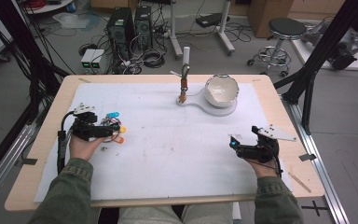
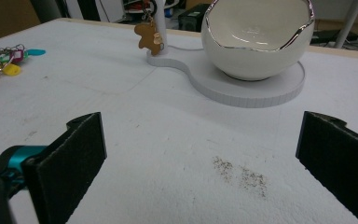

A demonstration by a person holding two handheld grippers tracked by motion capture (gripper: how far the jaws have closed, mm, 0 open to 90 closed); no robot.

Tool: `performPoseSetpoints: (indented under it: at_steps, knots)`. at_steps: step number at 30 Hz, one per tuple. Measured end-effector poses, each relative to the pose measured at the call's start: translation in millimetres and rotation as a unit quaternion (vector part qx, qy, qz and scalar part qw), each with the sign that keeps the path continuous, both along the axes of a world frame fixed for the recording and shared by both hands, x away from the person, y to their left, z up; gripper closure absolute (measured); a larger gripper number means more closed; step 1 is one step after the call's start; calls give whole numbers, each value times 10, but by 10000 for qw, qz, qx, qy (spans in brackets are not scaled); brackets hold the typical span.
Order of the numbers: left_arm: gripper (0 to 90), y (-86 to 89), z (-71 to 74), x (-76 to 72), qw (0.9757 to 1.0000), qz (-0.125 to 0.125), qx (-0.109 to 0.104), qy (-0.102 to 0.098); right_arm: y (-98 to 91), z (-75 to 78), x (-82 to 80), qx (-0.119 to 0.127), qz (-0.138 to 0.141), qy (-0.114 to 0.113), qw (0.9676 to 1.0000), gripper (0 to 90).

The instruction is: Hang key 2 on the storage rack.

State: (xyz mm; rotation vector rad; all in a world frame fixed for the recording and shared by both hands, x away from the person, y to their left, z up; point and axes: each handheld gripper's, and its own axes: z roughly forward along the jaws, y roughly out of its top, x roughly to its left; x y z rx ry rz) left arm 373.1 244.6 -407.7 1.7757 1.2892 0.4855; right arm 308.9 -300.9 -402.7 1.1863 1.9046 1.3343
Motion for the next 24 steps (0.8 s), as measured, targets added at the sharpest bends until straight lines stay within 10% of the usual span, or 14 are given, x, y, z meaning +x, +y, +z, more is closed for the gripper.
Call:
performPoseSetpoints:
  at_steps: [14,24]
  knots:
    - [20,-60,-132,125,9988,-33,-131,472,55,-2,14,-48,55,-17,10000,7]
    - [62,-144,-204,146,9974,-72,190,691,78,-15,26,-66,95,-12,9999,7]
